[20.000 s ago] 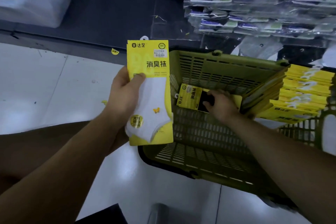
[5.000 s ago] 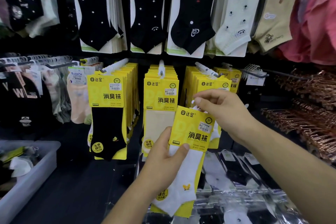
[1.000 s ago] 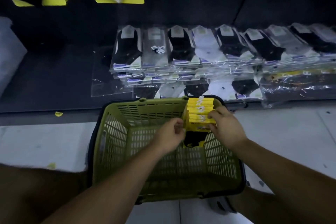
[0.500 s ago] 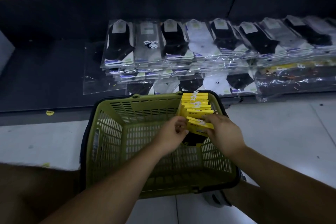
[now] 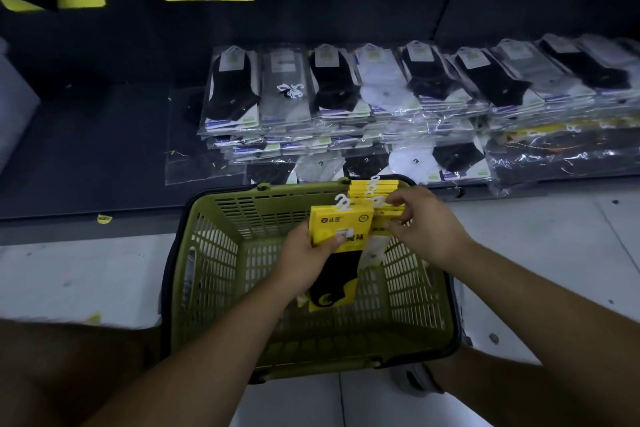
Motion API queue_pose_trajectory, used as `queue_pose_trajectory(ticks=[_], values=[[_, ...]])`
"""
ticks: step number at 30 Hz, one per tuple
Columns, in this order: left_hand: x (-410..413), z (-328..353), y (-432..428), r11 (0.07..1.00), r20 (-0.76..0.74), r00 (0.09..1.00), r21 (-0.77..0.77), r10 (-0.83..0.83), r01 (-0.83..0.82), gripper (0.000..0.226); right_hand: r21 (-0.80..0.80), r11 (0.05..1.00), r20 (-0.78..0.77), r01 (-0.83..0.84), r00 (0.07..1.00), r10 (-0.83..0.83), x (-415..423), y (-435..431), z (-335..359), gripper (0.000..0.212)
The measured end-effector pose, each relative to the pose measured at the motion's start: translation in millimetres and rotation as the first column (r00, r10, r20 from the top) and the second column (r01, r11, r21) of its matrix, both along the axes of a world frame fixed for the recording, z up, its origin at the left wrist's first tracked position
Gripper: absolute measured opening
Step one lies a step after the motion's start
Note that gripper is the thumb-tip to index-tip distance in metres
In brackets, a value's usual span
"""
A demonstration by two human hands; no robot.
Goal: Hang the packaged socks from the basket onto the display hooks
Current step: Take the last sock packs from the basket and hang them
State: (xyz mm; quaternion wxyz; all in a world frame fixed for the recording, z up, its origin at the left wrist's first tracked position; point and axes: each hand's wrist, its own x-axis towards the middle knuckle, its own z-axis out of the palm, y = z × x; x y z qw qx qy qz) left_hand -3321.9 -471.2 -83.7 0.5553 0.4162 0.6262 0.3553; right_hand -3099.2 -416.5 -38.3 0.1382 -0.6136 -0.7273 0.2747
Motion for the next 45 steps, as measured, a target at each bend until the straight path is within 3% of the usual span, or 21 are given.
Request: queue_pose_trajectory(ticks=[2,5,13,20,25,28,31,37,41,45], values=[[-10,2,-1,0.999,-0.007,0.999,-0.029,0.035,-0.035,0.015,0.048,0.999,0.161,-0.007,0.987,-0.001,5,4,-9,0.036],[-23,1,-4,0.994,-0.026,0.997,-0.076,0.078,-0.08,0.011,0.06,0.998,0.251,-0.021,0.968,0.005,9,4,-21,0.04],[-31,-2,-6,0.992,-0.022,0.997,-0.096,0.078,-0.079,0.024,0.164,0.985,0.276,-0.061,0.961,0.013,9,3,-32,0.031],[-27,-3,-5,0.989,-0.045,0.998,-0.142,0.034,-0.04,0.014,0.205,0.976,0.299,-0.076,0.954,0.011,8,0,-35,0.024],[-25,0,-5,0.988,-0.052,0.997,-0.142,0.051,-0.058,0.019,0.21,0.97,0.311,-0.121,0.949,0.051,11,-7,-34,0.021],[-28,3,-3,0.99,-0.087,0.995,-0.129,0.053,-0.064,0.014,0.066,0.989,0.2,-0.132,0.973,0.117,13,-9,-26,0.021],[-31,9,1,0.99,-0.084,0.993,-0.107,0.088,-0.097,0.019,-0.076,0.989,-0.045,-0.127,0.991,0.124,17,0,-6,0.026],[-38,19,9,0.995,-0.19,0.979,-0.057,0.068,-0.08,0.031,-0.218,0.954,-0.353,-0.205,0.928,0.118,13,23,47,0.018],[-31,29,9,1.0,-0.04,0.999,0.004,0.005,-0.005,0.018,-0.239,0.929,-0.455,-0.284,0.877,0.151,-7,22,66,0.017],[-21,38,8,0.994,0.107,0.991,-0.074,0.083,-0.076,0.028,-0.17,0.966,-0.468,-0.194,0.879,0.094,-28,15,66,0.014]])
